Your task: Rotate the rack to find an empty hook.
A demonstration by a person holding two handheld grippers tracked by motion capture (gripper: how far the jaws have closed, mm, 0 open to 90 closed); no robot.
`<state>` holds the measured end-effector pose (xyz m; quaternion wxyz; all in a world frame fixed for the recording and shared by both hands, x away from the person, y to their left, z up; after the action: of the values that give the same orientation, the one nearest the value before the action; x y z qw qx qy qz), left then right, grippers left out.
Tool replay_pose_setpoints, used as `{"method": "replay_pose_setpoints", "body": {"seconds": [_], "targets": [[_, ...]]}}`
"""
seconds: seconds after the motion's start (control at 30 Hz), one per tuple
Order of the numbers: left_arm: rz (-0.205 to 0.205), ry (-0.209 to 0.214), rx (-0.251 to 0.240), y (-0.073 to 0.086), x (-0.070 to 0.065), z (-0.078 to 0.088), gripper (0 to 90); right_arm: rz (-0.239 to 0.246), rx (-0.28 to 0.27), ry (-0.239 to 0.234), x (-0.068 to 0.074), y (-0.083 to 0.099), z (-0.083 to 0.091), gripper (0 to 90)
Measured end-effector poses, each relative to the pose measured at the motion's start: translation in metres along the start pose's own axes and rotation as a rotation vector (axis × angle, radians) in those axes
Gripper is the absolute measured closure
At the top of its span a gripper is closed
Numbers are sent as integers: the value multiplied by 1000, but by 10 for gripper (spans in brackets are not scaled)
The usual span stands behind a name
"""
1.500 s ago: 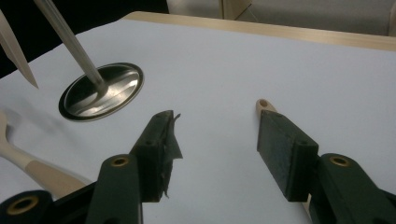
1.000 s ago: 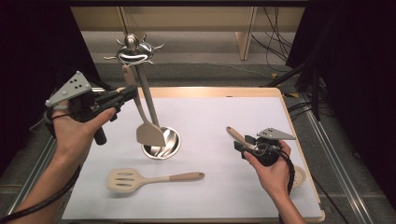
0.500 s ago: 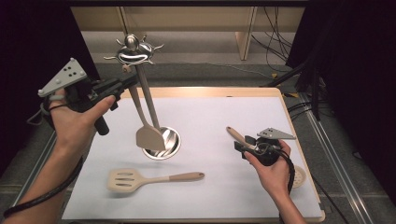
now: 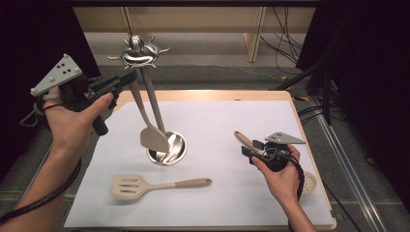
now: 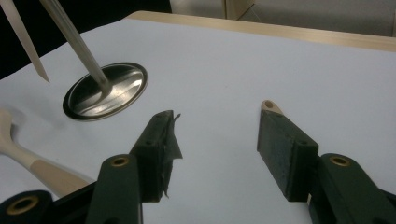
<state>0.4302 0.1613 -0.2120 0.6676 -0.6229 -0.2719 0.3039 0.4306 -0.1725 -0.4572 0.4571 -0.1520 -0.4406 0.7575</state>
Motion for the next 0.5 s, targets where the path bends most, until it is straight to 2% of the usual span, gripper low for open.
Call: {"method": "replay_pose_setpoints", "body": {"seconds": [0.13,0.17,0.23,0.27,0.37,0.4,0.43,0.5], "targets": [[18,-9,-5,0,6,3,895,6,12,11,-1,2,1,472],[19,-14,-5,0,8,4,895,-21,21,4,2,3,1,472],[17,-22,-1,1,11,5,895,4,16,3,1,2,0,473],[16,-31,-2,1,13,6,895,-30,24,-5,5,3,0,475],[18,-35,0,1,15,8,894,15,19,-22,7,1,-3,479],[7,-41,2,1,15,9,894,-22,39,-27,12,3,-1,481],[3,-45,-1,1,15,11,892,14,53,-30,12,4,-3,487],[-1,-45,-7,1,13,16,891,2,45,-40,15,4,-4,490]]}}
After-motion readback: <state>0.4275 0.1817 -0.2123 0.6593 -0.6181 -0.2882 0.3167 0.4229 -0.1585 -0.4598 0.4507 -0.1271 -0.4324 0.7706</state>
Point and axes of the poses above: each handheld gripper's, and its own axes: z roughly backward along the jaws, y roughly out of its underside, x roughly to its left, the point moved 9 cm from there along -z, roughly forward along the jaws, and after that the axes turned 5 degrees about x, right-handed, at the moved point
